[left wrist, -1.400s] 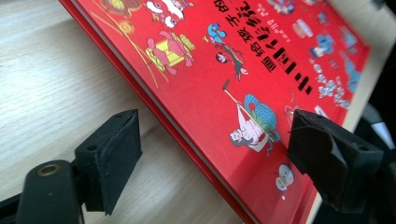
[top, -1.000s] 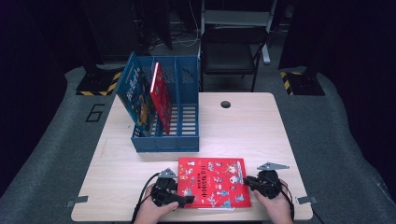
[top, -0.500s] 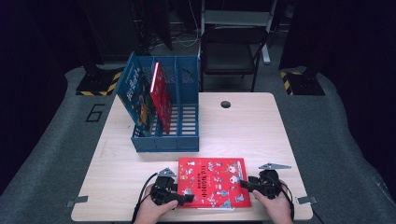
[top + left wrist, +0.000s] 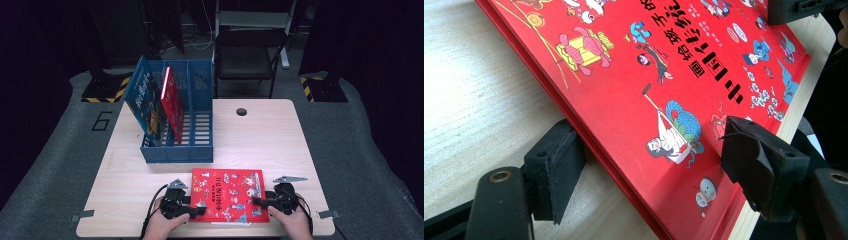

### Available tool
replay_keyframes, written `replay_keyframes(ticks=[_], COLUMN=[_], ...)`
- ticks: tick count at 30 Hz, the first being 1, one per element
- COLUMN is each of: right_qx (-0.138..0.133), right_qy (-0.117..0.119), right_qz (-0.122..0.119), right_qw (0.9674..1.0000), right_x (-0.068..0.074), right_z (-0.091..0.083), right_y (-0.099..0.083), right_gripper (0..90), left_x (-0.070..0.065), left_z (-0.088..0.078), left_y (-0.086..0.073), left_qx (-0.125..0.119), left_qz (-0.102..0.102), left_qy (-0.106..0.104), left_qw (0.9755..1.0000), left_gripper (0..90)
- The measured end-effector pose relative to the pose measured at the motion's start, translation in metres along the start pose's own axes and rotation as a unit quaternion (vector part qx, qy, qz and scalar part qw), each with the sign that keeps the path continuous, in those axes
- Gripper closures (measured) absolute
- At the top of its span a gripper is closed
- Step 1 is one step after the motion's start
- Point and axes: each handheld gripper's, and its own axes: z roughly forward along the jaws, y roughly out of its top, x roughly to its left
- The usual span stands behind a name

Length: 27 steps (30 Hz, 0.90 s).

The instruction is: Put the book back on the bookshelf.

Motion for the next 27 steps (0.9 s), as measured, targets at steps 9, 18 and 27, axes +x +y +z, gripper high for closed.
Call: replay_keyframes(ticks=[9,18,27], right_qx=[0.003,0.000,-0.003], right_qy=[0.014,0.024,0.022], right_qz=[0.008,0.002,-0.030], right_qw=[0.9999,0.9997,0.9993], right_x=[0.001,0.007,0.021], right_z=[0.004,0.006,0.011], right_y=[0.000,0.002,0.005], right_gripper=[34.0,35.9,36.6], left_x=[-0.003,0.001,0.009], left_z=[-0.011,-0.021,-0.031], left_y=[0.005,0.005,0.003], left_qx=[-0.029,-0.029,-0.033], left_qz=[-0.013,-0.024,-0.041], left_qy=[-0.017,-0.008,0.008], left_qw=[0.9993,0.9992,0.9986], left_gripper=[30.9,32.6,32.9])
